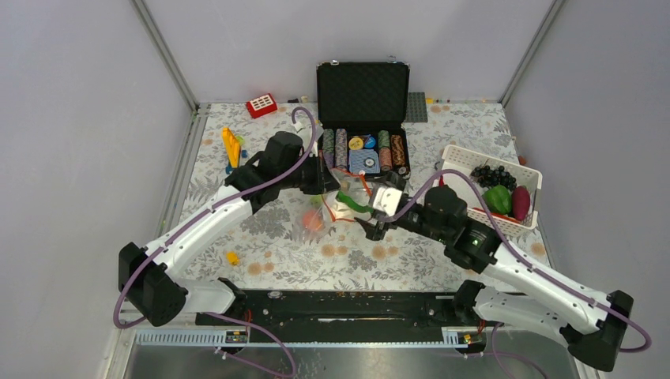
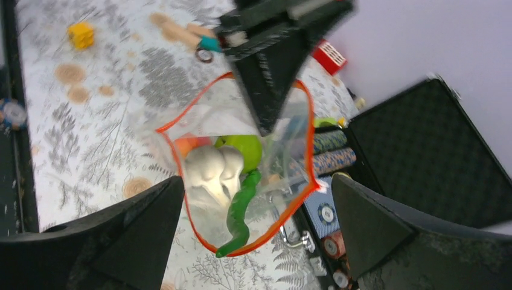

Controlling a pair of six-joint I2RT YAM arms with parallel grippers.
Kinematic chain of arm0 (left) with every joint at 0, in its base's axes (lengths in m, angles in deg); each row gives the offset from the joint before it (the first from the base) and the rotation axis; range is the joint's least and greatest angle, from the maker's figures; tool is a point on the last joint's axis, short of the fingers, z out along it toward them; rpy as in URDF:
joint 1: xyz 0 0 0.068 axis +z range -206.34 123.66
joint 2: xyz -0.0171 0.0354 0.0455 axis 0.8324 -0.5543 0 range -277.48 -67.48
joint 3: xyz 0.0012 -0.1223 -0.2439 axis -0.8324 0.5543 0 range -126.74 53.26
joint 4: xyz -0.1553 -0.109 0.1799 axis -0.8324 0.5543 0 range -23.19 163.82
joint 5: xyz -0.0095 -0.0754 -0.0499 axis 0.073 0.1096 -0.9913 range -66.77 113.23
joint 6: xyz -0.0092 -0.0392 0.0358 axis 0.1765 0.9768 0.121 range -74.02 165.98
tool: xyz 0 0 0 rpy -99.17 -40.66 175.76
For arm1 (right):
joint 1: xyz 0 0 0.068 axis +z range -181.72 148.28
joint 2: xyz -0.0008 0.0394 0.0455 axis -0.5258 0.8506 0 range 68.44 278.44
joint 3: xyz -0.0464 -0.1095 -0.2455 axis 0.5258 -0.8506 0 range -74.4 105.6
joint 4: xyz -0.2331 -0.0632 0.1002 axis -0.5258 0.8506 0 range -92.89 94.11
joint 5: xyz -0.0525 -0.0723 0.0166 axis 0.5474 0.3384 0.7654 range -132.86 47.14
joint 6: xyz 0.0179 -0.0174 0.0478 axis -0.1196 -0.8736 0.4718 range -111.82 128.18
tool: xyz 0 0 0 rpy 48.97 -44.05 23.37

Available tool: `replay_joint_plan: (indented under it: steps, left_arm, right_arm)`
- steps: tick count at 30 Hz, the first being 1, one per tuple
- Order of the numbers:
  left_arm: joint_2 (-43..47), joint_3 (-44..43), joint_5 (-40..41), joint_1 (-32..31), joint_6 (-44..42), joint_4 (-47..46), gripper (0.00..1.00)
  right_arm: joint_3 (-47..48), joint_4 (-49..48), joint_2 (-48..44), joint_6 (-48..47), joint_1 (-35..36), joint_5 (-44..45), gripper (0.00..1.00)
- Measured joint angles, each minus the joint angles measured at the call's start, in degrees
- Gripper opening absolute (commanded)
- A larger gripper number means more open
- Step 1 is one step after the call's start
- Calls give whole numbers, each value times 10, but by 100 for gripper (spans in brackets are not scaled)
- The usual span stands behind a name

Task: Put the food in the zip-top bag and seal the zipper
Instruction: Place the fake vegetable in the zipper food storage bag, then pick up the fake vegetable from the bin.

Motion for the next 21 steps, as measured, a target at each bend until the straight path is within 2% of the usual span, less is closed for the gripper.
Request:
replay_joint_plan:
  steps: [5, 7, 9, 13, 16, 21]
  left_arm:
    - [0, 1, 4, 0, -1, -11, 0]
    - [1, 5, 4, 0, -2, -19, 0]
    - [1, 9, 4, 0, -5, -25, 0]
    - [1, 16, 4, 0, -12, -36, 0]
    - [2, 19, 3, 0, -17, -43, 0]
    - [8, 27, 3, 0, -27, -45, 0]
  right_arm:
    - [14, 29, -31, 162, -9, 175, 100]
    - [38, 69, -24, 238, -37, 238, 100]
    - [69, 116, -8, 324, -97, 271, 100]
    - [111, 195, 37, 467, -245, 293, 100]
    - [133, 250, 84, 530, -325, 290, 98]
    - [195, 328, 209, 549, -439, 219, 97]
